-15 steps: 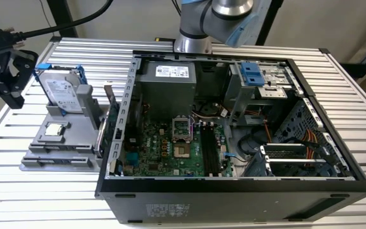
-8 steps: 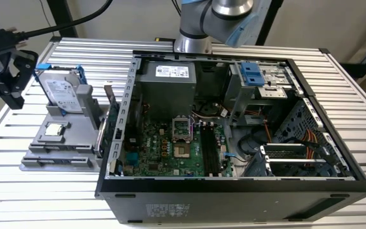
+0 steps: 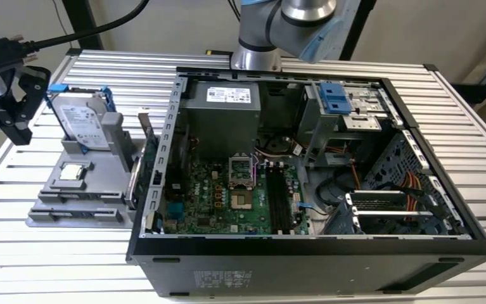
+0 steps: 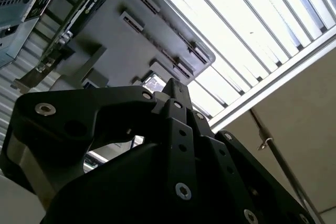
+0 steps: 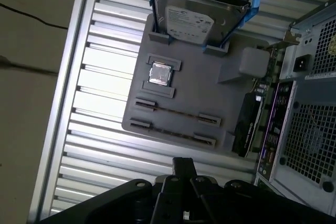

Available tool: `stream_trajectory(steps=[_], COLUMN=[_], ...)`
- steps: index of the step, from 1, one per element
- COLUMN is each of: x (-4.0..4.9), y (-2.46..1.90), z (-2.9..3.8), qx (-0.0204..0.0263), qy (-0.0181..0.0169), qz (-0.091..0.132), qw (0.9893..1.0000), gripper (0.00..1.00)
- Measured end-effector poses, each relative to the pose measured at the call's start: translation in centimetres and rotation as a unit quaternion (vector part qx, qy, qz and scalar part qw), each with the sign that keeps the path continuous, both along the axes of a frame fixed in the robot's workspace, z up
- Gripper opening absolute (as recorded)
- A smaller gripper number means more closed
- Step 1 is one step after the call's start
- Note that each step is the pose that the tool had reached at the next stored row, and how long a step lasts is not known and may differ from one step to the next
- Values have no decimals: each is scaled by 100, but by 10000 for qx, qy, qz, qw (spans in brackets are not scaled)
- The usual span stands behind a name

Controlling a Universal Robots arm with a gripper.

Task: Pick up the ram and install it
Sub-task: 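Pick up the ram and move it above insertion slot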

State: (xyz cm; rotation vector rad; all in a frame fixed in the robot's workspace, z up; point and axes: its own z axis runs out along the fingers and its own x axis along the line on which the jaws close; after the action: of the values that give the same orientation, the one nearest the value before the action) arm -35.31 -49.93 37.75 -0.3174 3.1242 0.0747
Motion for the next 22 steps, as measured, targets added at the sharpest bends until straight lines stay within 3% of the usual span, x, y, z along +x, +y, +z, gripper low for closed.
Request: stream_trajectory(steps=[22], x=[0], y=[0], z=[0], qx=[0], qy=[0], qz=[138], qw=[9999], gripper=[0])
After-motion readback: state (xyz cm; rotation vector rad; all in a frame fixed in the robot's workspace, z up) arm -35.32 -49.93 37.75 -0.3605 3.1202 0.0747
